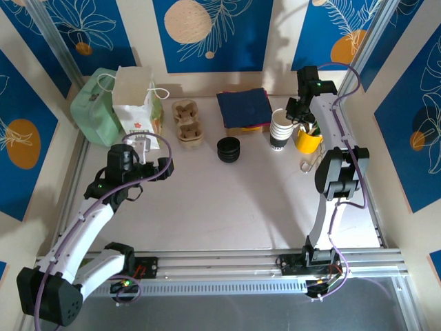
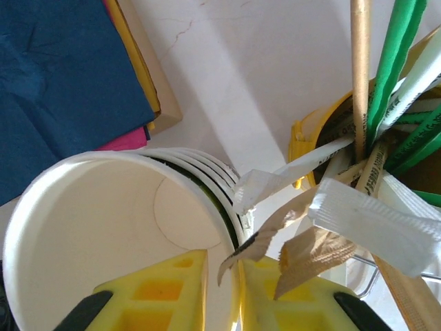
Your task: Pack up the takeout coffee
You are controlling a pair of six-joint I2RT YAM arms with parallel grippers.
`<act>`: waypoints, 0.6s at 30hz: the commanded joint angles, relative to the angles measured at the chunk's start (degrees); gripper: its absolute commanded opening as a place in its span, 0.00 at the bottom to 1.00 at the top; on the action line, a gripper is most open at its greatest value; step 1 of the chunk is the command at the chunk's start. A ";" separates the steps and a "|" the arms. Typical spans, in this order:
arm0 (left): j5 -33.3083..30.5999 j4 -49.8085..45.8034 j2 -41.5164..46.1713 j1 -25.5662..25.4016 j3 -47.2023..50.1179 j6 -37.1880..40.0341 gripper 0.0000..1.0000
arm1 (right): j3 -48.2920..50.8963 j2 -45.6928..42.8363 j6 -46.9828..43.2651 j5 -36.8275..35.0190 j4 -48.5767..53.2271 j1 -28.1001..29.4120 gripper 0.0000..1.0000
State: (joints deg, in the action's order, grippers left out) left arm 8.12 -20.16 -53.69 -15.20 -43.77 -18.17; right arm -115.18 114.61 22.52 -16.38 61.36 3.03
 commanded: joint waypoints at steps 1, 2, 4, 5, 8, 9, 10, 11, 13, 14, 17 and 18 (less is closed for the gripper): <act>0.71 0.94 0.23 -0.31 0.31 0.23 0.99 | -1.37 0.58 0.24 2.36 1.48 0.49 0.18; 0.63 0.88 0.26 -0.35 0.26 0.26 0.99 | -1.37 0.61 0.26 2.48 1.56 0.57 0.17; 0.49 0.77 0.31 -0.36 0.26 0.33 0.99 | -1.45 0.48 0.39 2.93 1.69 0.74 0.15; 0.49 0.82 0.37 -0.36 0.28 0.33 0.99 | -1.48 0.45 0.33 3.09 1.81 0.76 0.14; 0.41 0.77 0.41 -0.36 0.26 0.33 0.99 | -1.32 0.08 0.55 3.61 1.96 0.84 0.09; 0.34 0.67 0.41 -0.36 0.26 0.33 0.99 | -1.20 -0.07 0.67 3.95 1.93 0.82 0.08; 0.32 0.65 0.29 -0.36 0.26 0.35 0.99 | -1.02 -0.28 0.68 4.43 1.91 0.84 0.05; 0.26 0.50 0.30 -0.36 0.18 0.33 0.99 | -0.89 -0.47 0.76 4.75 1.92 0.82 0.04; 0.10 0.46 0.36 -0.36 0.17 0.42 0.99 | -0.51 -1.02 1.09 5.28 1.88 1.02 0.03; 0.05 0.43 0.41 -0.34 0.17 0.42 0.99 | -0.24 -1.34 1.24 5.49 1.83 1.10 0.03; -0.03 0.33 0.43 -0.37 0.09 0.42 0.99 | 0.92 -2.48 1.68 6.42 1.36 1.43 0.02; -0.03 0.22 0.48 -0.36 0.09 0.42 0.99 | 1.37 -2.97 1.77 6.78 1.06 1.48 0.02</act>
State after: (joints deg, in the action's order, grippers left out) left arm 8.08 -20.21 -53.69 -15.20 -43.75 -18.17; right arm -114.80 114.43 23.18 -12.67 61.76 3.86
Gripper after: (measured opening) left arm 0.994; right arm 0.044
